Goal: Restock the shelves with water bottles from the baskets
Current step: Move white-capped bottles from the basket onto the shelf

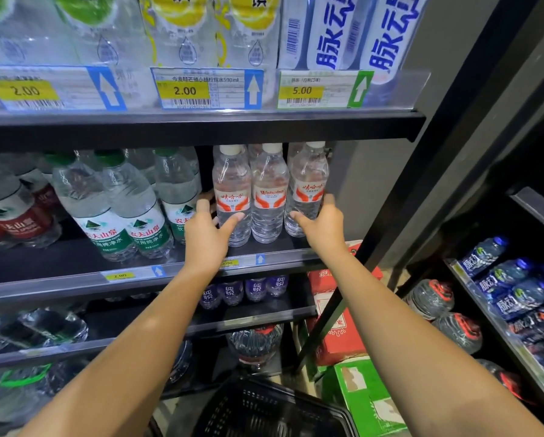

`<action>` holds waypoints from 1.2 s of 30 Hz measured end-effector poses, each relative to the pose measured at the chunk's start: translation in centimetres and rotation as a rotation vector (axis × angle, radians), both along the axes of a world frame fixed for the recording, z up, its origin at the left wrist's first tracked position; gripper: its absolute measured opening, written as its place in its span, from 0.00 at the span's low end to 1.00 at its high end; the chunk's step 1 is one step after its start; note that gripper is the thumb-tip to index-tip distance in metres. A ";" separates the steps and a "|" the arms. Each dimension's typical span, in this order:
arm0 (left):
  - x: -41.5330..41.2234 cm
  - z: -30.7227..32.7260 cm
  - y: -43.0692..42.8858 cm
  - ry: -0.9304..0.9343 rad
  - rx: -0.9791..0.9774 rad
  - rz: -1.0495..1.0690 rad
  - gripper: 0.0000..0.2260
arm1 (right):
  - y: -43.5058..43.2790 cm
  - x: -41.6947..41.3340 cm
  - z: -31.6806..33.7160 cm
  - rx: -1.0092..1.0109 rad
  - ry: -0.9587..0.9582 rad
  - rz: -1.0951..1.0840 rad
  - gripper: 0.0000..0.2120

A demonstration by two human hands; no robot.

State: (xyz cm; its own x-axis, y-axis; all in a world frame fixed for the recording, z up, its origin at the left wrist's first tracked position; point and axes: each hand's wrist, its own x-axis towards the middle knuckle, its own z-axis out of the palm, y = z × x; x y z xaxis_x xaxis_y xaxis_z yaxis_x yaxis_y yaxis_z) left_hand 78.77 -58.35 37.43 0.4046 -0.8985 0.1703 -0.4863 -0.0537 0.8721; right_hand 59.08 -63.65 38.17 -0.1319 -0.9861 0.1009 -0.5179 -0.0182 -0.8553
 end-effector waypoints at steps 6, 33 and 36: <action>0.0 0.3 0.0 0.014 0.046 -0.015 0.22 | 0.5 0.1 0.3 0.049 -0.027 0.000 0.30; -9.7 -15.7 36.5 -0.682 0.842 -0.076 0.38 | 33.4 -12.2 -16.2 0.416 0.987 0.419 0.38; -10.1 -18.2 40.1 -0.679 0.905 -0.077 0.38 | 36.4 -13.0 -17.9 0.481 1.008 0.454 0.37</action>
